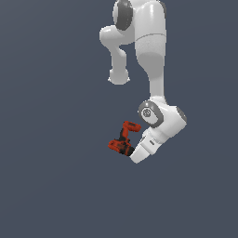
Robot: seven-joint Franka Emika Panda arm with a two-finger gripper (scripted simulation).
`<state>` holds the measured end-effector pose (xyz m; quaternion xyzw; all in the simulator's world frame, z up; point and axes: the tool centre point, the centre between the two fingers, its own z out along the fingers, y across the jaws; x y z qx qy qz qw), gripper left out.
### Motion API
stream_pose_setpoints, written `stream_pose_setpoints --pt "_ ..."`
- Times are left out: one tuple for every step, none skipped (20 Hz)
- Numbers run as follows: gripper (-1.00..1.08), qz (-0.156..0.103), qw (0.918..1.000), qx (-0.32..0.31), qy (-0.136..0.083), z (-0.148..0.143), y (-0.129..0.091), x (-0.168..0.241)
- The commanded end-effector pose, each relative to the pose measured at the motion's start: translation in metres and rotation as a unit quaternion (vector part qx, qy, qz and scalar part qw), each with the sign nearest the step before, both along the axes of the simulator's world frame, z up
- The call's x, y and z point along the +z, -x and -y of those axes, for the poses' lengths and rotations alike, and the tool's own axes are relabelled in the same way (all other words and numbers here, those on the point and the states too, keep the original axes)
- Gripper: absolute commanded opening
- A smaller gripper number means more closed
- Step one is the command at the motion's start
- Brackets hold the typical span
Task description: Pick up the object and move it to a goal position.
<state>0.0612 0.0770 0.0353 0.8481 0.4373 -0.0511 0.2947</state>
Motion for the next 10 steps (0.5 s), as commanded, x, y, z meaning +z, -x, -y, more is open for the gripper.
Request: stream_pose_setpoints --pt "-1.0 0.001 1.0 0.0 0.0 0.002 -0.001 0.005" --pt "-1.0 0.001 1.0 0.0 0.0 0.003 -0.002 0.008" --pt "-1.0 0.001 1.0 0.0 0.0 0.004 -0.002 0.012" --pt "-1.0 0.001 1.0 0.0 0.0 0.005 -0.003 0.016" --pt "-1.0 0.001 1.0 0.0 0.0 0.007 -0.003 0.021" --pt "-1.0 0.001 1.0 0.0 0.0 0.009 -0.004 0.027" --pt "-1.0 0.0 1.0 0.0 0.0 0.011 -0.005 0.034" --pt "-1.0 0.0 1.0 0.0 0.0 0.014 -0.006 0.041" --pt "-1.0 0.0 1.0 0.0 0.0 0.016 -0.007 0.05" --pt "-1.0 0.0 1.0 0.0 0.0 0.019 -0.008 0.058"
